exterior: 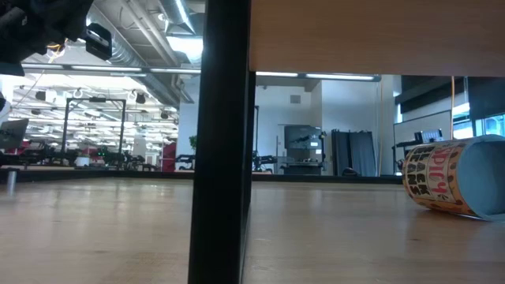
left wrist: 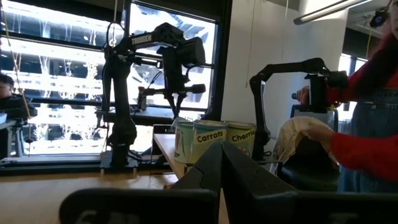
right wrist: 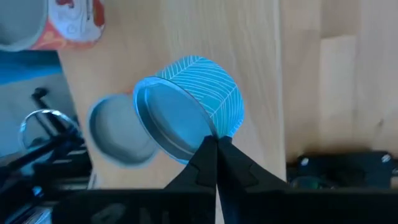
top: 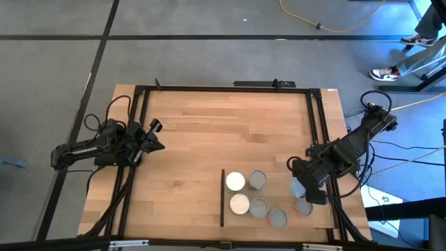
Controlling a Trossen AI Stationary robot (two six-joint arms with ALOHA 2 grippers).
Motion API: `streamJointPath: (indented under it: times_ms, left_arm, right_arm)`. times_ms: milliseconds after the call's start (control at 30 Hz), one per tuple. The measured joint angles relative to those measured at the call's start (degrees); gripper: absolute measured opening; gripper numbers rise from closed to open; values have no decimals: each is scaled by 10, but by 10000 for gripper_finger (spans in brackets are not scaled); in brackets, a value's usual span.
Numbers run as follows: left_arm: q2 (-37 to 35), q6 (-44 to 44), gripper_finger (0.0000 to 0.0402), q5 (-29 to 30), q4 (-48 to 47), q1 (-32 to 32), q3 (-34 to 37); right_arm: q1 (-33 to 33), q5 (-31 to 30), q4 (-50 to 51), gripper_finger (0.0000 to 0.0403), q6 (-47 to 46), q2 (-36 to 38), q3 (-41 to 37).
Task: Pick and place cans onto a shelf
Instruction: Adjust the tuna can on the shelf
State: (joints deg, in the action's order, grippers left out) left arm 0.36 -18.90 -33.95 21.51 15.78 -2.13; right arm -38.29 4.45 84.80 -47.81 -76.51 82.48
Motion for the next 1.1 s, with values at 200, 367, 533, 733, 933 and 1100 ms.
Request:
streamJointPath:
  times_ms: [200, 367, 533, 733, 933, 1100]
  left_arm:
    - [0, 0, 0, 0, 0, 0, 0]
    - [0, 0, 0, 0, 0, 0, 0]
    - [0, 0, 0, 0, 0, 0, 0]
    - [0, 0, 0, 0, 0, 0, 0]
    - [0, 0, 0, 0, 0, 0, 0]
    - [0, 0, 0, 0, 0, 0, 0]
  right_arm:
    - [24, 46, 33, 0, 1, 13, 0]
    - [45, 77, 46, 0, 1, 27, 0]
    - [59, 105, 52, 0, 16, 27, 0]
    - [85, 106, 52, 0, 35, 27, -3]
    - [104, 96, 51, 0, 40, 27, -8]
    - [104, 136, 52, 0, 35, 27, -51]
